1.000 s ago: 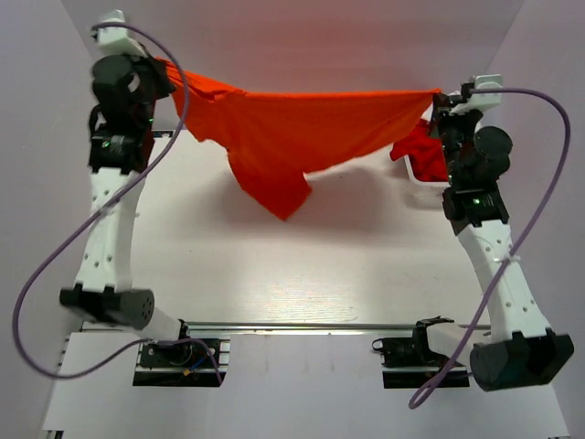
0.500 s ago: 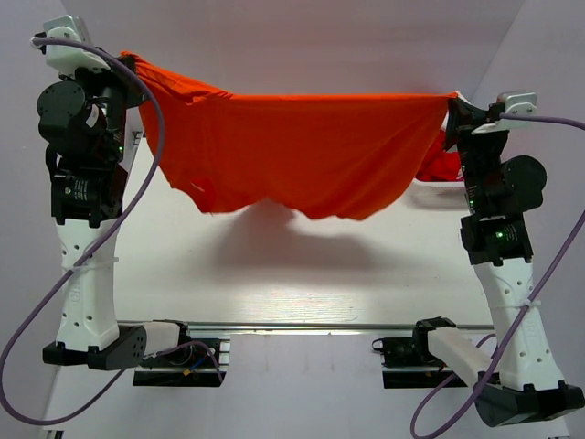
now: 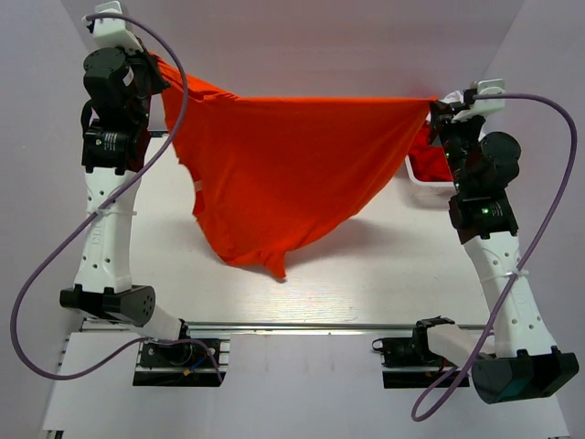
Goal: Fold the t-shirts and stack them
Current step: Flatten out the tshirt
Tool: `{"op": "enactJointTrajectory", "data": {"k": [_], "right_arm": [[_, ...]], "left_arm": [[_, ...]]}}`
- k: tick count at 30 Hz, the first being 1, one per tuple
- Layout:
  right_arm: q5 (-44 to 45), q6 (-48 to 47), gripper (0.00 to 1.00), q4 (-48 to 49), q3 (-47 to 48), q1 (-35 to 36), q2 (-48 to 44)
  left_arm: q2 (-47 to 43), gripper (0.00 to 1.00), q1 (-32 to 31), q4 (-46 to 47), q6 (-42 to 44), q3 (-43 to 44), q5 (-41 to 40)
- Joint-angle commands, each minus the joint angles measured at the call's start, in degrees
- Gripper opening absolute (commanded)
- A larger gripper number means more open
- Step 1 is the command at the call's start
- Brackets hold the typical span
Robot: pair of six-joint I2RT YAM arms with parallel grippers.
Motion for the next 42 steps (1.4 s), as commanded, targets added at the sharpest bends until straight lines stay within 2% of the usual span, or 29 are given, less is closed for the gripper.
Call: {"op": "enactJointTrajectory", "data": {"k": [1, 15, 22, 26, 33, 42], "right_arm": [[0.3, 0.7, 0.0, 2.8, 1.3, -0.1, -2.2], [-0.9, 2.6, 0.0, -1.1, -3.2, -0.2, -13.2], [-0.4, 2.7, 0.0, -8.8, -1.7, -0.1, -21.4], [-1.1, 6.3, 0.0, -13.7, -1.6, -0.1, -25.4], [-2.0, 7.9, 0.0, -19.7, -1.7, -0.1, -33.3], [-1.6, 9.5, 0.0, -18.6, -7.7, -0.2, -34.5]], "left_arm": [[-4.8, 0.0, 0.5, 1.5, 0.8, 0.3, -1.6], [-17.2, 0.0, 0.0, 1.6, 2.4, -3.7, 3.9], [-25.7, 0.0, 0.0, -0.6, 2.4, -3.7, 9.3], [-29.3, 0.0, 0.5, -1.1, 2.4, -3.7, 12.4], [-33.3, 0.0, 0.5, -2.8, 2.4, -1.7, 16.3], [-35.7, 0.0, 0.5, 2.8, 0.5, -14.6, 17.9]]}}
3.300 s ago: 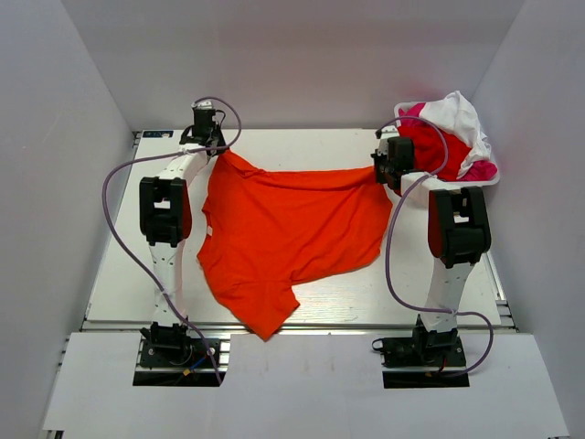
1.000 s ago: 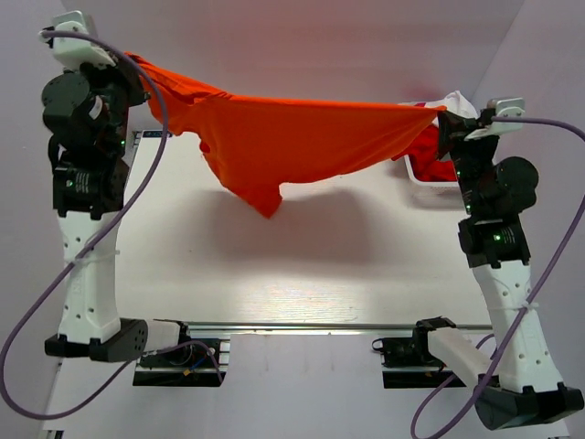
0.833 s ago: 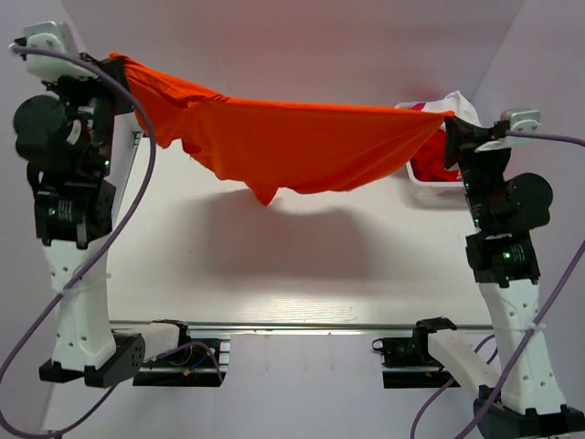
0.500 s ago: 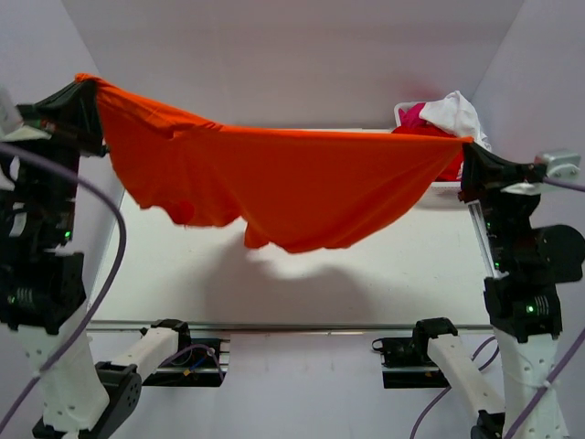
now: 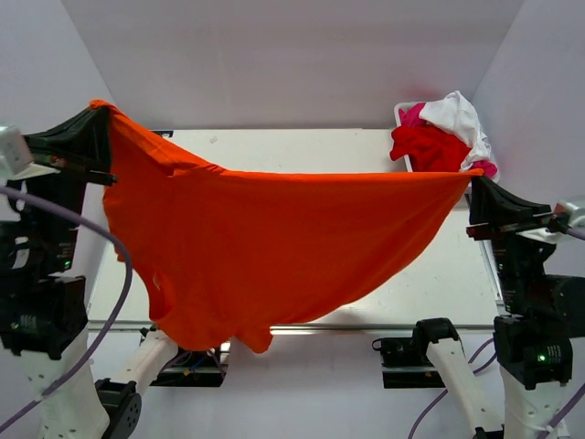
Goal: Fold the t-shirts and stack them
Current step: Flatten out the tshirt
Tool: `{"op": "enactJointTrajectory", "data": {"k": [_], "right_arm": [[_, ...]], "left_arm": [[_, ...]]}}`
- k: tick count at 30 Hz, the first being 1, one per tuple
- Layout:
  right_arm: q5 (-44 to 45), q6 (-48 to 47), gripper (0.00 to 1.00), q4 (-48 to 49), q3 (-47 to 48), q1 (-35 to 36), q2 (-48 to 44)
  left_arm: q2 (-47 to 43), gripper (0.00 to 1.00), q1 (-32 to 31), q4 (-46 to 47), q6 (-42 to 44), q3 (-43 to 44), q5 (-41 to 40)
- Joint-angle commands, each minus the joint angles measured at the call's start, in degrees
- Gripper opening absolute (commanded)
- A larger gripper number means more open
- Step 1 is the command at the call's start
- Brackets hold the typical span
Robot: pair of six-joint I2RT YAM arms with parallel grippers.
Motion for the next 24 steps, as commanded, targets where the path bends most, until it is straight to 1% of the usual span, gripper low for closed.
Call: {"op": "enactJointTrajectory", "data": {"k": [1, 3, 4, 5, 6, 7, 9, 10, 11, 12, 13, 14, 16, 18, 19, 20, 24], "right_arm": [[1.7, 1.9, 0.0, 1.1, -4.6, -0.2, 1.4], [2.9, 2.6, 0.0, 3.0, -6.9, -0.1, 1.6], [3.4, 3.4, 0.0, 3.5, -11.4, -0.2, 2.0], [4.6, 3.7, 0.0, 5.5, -13.0, -0.2, 2.5], [5.0, 3.8, 0.0, 6.5, -16.0, -0.1, 2.9], [5.8, 4.5, 0.0, 8.4, -19.1, -0.1, 3.3], [6.1, 4.9, 0.0, 11.4, -23.6, -0.1, 5.1], [6.1, 5.1, 0.0, 14.0, -25.9, -0.1, 5.8], [5.7, 4.7, 0.0, 15.2, -28.4, -0.1, 6.6], [4.8, 4.5, 0.0, 19.3, -29.5, -0.1, 9.1], [5.0, 4.0, 0.0, 20.5, -31.0, -0.1, 10.4], [4.7, 3.1, 0.0, 21.7, -31.7, -0.2, 12.9], [4.6, 2.7, 0.0, 24.5, -31.4, -0.1, 18.9], [4.3, 1.8, 0.0, 27.5, -30.3, -0.1, 21.7], [4.2, 1.3, 0.0, 28.6, -29.7, -0.2, 25.6], [3.8, 1.2, 0.0, 30.5, -29.2, -0.2, 26.7], [3.9, 0.7, 0.0, 32.4, -24.3, -0.2, 34.5]], "left_arm": [[0.4, 0.0, 0.3, 3.8, -1.3, -8.2, 0.4], [0.4, 0.0, 0.3, 6.9, -1.3, -13.1, 0.4], [0.4, 0.0, 0.3, 8.2, -1.3, -18.5, 0.4], [0.4, 0.0, 0.3, 10.1, -1.3, -21.7, 1.1], [0.4, 0.0, -0.4, 14.4, -1.3, -25.1, 1.1], [0.4, 0.0, -0.4, 15.9, -1.3, -30.5, 1.1], [2.7, 0.0, -0.4, 18.4, -2.0, -34.8, 2.5], [4.0, 0.0, -0.4, 20.4, -2.5, -38.3, 3.1], [6.8, 0.0, -0.4, 21.9, -2.5, -40.1, 3.1], [8.1, 0.0, -0.4, 23.7, -3.1, -43.2, 3.1], [9.5, 0.0, -0.4, 26.2, -3.1, -44.2, 2.0], [11.0, 0.0, -0.4, 27.2, -3.1, -44.8, -0.2], [15.8, 0.0, 0.2, 27.9, -3.1, -44.1, -1.1], [18.9, 0.0, 0.2, 28.9, -2.1, -42.7, -2.4], [21.5, 0.0, 0.2, 29.6, -2.1, -42.1, -2.9], [22.9, 0.0, 0.2, 30.7, -2.1, -41.6, -2.9], [28.7, 0.0, 0.2, 31.7, -2.1, -37.1, -4.7]]}}
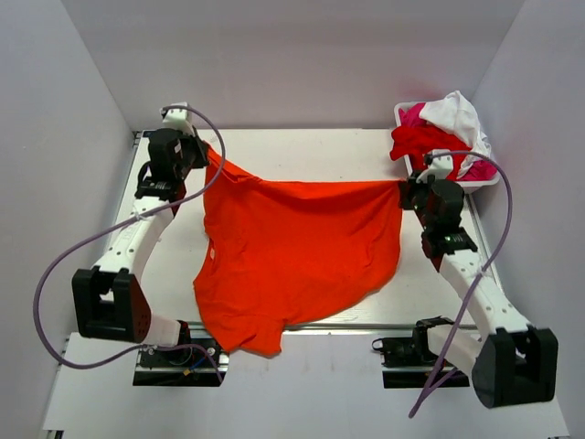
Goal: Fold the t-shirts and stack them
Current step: Flatten out the tshirt
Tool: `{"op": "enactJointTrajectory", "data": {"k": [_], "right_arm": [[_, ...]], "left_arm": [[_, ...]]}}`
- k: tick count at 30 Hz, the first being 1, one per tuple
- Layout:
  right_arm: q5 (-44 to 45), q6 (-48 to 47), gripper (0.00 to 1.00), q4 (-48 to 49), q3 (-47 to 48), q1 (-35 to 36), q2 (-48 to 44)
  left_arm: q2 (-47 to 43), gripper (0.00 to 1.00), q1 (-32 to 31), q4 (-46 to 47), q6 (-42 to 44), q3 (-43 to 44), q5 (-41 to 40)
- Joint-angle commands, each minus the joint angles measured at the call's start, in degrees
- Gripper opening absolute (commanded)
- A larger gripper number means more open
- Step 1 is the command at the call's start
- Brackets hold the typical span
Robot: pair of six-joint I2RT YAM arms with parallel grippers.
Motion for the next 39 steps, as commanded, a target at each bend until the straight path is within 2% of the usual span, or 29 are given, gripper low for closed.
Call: {"op": "enactJointTrajectory", "data": {"k": [1, 10, 16, 18, 24, 28, 31, 34, 37, 39], "right_arm": [[-0.8, -1.5, 0.0, 9.1, 6.6, -0.2, 4.7], [0.8, -1.5, 0.0, 11.2, 13.9, -0.2, 13.7], [-1.6, -3.1, 0.0, 9.9, 17.8, 0.0, 10.6], [-2.4, -3.5, 0.0, 8.9, 20.7, -0.1, 10.3], [-2.9, -3.9, 0.0, 8.7, 29.7, -0.3, 14.1], [-3.0, -4.0, 0.0, 8.3, 37.0, 0.2, 21.2], [-3.0, -4.1, 0.0, 8.8, 43.6, -0.1, 24.6], [-3.1, -4.3, 0.0, 9.8, 45.5, -0.2, 26.1], [-5.8, -5.3, 0.0, 10.4, 44.3, -0.2, 26.3], [-5.7, -5.2, 0.0, 10.8, 43.3, -0.2, 26.0]], "left_arm": [[1.7, 0.0, 0.4, 5.9, 0.3, 6.2, -2.5], [11.7, 0.0, 0.4, 7.9, 0.8, 14.5, -5.6], [8.2, 0.0, 0.4, 8.4, 1.9, 16.6, -7.9], [8.2, 0.0, 0.4, 7.7, 3.0, 20.3, -8.5], [15.6, 0.0, 0.4, 0.7, 6.1, 39.5, -11.7], [23.3, 0.0, 0.4, -3.2, 6.7, 55.6, -13.2], [27.5, 0.0, 0.4, -4.5, 7.3, 63.3, -13.2], [28.2, 0.0, 0.4, -4.4, 7.8, 64.9, -14.6], [25.0, 0.0, 0.4, -0.5, 9.7, 60.1, -14.5], [25.0, 0.0, 0.4, 0.1, 10.2, 60.1, -14.5]]}}
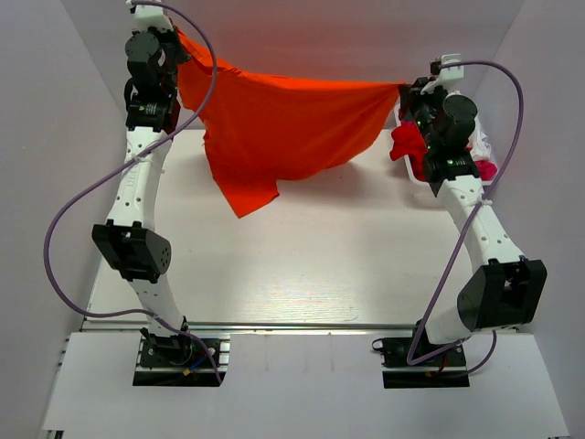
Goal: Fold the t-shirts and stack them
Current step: Flatten out the tshirt
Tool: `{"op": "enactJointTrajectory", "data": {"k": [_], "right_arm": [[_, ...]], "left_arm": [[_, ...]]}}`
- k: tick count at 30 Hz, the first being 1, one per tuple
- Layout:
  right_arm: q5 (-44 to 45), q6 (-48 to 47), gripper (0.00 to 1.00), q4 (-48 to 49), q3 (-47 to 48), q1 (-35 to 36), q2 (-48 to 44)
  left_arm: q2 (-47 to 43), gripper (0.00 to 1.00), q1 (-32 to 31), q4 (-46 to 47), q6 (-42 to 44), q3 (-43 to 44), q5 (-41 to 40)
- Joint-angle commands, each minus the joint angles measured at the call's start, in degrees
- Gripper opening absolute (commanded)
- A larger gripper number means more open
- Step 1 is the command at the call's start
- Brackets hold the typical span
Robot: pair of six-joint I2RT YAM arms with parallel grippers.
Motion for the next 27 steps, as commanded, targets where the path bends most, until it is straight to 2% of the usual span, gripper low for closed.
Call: {"op": "enactJointTrajectory", "data": {"k": [1, 8, 12, 15, 20, 27], "right_arm": [[-0.6, -1.4, 0.0, 5.1, 0.7, -0.3, -1.2], [3.7, -1.6, 0.0, 7.2, 4.1, -0.3, -0.6], [4.6, -1.9, 0.0, 6.3, 5.5, -0.2, -3.7], [4.6, -1.9, 0.0, 5.7, 3.8, -0.1, -8.3], [2.7, -0.9, 0.0, 4.2, -2.3, 0.0, -17.2], [1.8, -1.2, 0.0, -8.2, -3.3, -0.2, -29.4]], "left_arm": [[-3.4, 0.0, 0.4, 2.4, 2.1, 0.1, -1.1], [-2.5, 0.0, 0.4, 6.6, 2.8, 4.9, -2.2], [-5.6, 0.0, 0.4, 7.1, 1.7, 5.6, -2.9], [-10.2, 0.0, 0.4, 5.7, 1.7, 3.6, -1.5], [-20.1, 0.0, 0.4, 6.2, 2.4, -5.1, -0.8], [-35.9, 0.0, -0.2, 3.5, 1.8, -13.0, 5.3]]}}
